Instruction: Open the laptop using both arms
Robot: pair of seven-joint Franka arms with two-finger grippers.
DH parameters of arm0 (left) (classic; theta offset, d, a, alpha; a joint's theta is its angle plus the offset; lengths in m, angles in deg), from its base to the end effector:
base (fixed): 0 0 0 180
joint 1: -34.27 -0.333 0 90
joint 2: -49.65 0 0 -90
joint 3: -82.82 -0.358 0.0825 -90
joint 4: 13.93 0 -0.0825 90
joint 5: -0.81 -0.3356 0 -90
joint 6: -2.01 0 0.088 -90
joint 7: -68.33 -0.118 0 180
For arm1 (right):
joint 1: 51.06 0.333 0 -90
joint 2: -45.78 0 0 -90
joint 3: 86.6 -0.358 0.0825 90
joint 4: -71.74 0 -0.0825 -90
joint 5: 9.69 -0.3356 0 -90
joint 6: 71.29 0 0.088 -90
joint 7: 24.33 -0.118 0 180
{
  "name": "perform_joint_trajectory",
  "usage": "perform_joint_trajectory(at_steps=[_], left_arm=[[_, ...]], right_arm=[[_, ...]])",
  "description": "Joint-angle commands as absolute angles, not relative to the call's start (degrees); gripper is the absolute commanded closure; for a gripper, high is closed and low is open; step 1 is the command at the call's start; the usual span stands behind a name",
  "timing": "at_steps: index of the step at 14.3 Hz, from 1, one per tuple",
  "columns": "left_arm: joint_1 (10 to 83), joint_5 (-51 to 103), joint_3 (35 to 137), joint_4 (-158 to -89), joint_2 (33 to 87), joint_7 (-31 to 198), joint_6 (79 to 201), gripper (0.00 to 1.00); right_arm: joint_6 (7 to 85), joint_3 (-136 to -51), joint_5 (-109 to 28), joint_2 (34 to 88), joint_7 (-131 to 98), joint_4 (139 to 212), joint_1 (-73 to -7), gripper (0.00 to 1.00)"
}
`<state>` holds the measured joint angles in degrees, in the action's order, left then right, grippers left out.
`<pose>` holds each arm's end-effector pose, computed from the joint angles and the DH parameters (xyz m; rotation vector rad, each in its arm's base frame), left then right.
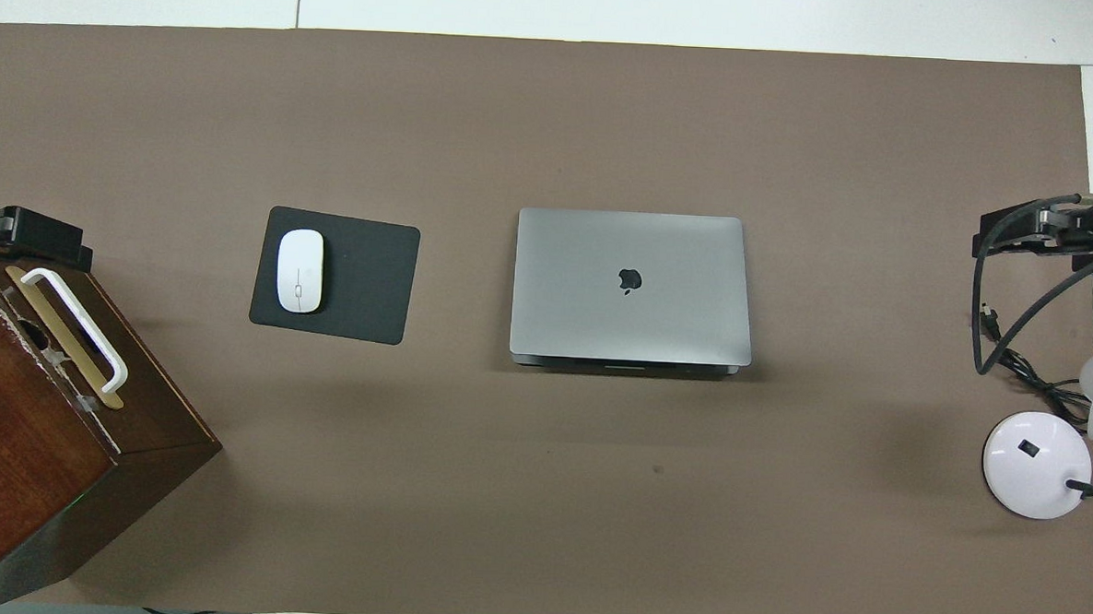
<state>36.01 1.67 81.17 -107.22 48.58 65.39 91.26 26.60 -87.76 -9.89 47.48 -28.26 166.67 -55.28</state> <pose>0.4961 -0.0024 0.6395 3.1226 -0.0823 -0.0804 0.5258 -0.0279 0.6156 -3.1313 0.1920 -0.0345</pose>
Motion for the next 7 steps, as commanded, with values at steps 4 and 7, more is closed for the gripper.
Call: perform_joint_trajectory(at_steps=[4, 7], left_arm=[[35.3, 1.3, 81.4, -107.2, 48.2, 65.4, 90.4, 0.0], [35.3, 1.3, 81.4, -107.4, 47.9, 65.3, 90.4, 0.0]], right_arm=[[27.3, -88.4, -9.2, 46.1, -27.0, 168.2, -56.3, 0.0], [27.3, -88.4, -9.2, 46.1, -27.0, 168.2, -56.4, 0.0]])
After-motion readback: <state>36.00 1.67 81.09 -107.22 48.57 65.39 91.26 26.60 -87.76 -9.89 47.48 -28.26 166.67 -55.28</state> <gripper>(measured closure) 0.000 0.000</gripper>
